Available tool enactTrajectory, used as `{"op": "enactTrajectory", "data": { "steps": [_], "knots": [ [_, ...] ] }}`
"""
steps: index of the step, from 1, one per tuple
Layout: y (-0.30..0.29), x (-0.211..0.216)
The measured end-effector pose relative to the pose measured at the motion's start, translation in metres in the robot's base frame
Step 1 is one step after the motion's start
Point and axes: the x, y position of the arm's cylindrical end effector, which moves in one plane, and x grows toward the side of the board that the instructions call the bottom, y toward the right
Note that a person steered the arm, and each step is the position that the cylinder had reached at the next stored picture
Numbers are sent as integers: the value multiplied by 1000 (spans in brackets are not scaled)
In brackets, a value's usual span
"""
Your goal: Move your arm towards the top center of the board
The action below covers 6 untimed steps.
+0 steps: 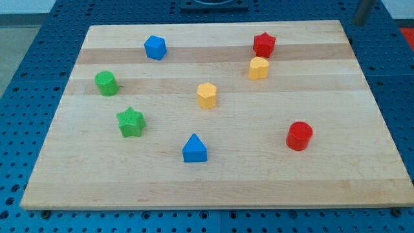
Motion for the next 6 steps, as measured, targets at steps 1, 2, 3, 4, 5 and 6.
{"op": "enactTrajectory", "data": {
  "steps": [1,2,3,4,5,6],
  "knots": [
    [-1,0],
    [-62,0],
    [-163,0],
    [-254,-2],
    [-258,-2],
    [-258,-2]
  ]
}}
